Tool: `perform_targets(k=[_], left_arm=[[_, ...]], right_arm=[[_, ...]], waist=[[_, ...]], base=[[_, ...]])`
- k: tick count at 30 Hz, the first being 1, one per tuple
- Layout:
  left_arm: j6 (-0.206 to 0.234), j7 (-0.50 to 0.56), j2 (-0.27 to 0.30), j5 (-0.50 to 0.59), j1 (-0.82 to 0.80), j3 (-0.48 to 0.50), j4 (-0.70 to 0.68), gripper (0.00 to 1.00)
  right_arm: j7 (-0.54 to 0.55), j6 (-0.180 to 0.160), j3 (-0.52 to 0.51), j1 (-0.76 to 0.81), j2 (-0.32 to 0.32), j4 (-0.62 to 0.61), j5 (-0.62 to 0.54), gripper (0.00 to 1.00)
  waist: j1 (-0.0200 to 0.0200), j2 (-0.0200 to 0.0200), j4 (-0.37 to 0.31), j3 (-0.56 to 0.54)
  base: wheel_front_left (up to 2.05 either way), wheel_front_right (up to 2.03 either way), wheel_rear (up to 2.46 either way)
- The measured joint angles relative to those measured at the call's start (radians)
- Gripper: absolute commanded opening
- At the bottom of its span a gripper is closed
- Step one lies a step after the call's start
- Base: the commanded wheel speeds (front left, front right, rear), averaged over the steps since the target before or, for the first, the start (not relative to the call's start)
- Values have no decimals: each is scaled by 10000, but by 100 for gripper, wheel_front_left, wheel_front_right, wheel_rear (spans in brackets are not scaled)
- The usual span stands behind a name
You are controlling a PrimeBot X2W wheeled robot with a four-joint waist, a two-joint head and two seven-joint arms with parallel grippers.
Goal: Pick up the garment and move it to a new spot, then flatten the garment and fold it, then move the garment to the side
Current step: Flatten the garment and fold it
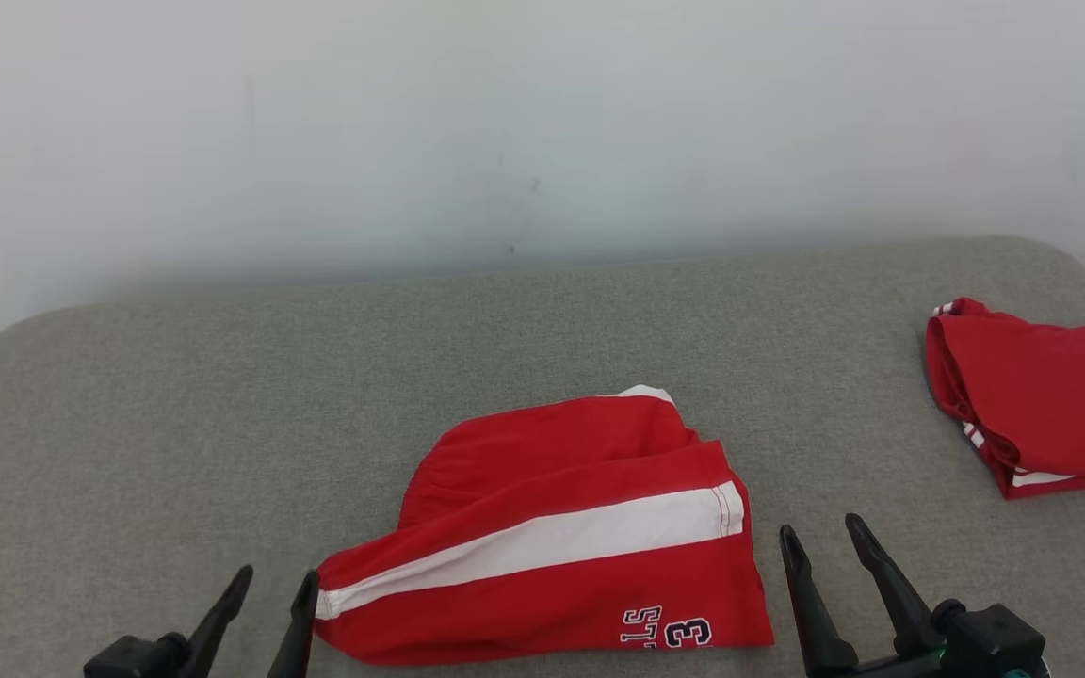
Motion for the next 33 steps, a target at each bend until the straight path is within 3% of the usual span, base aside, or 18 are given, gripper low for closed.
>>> perform_targets(k=[5, 11, 21, 33], left_arm=[[493, -8, -280, 2268, 626, 788, -965, 100], [384, -8, -963, 3271, 1784, 1423, -1402, 100], [-35, -8, -1175, 3599, 2114, 1592, -428, 100], [-765, 706, -1223, 3361, 489, 1323, 1292, 100]], right_arm=[[0, 0, -94, 141, 31, -12, -6, 100], [0, 0, -240, 353, 40, -54, -23, 100], [0, 0, -178, 388, 44, -61, -35, 100], [0, 0, -44, 341, -75, -63, -17, 100]], waist=[[0, 0, 219, -126], [-1, 0, 507, -303], [-1, 1, 485, -391], [0, 1, 139, -158]], base=[[0, 0, 0], [0, 0, 0], [0, 0, 0], [0, 0, 0]])
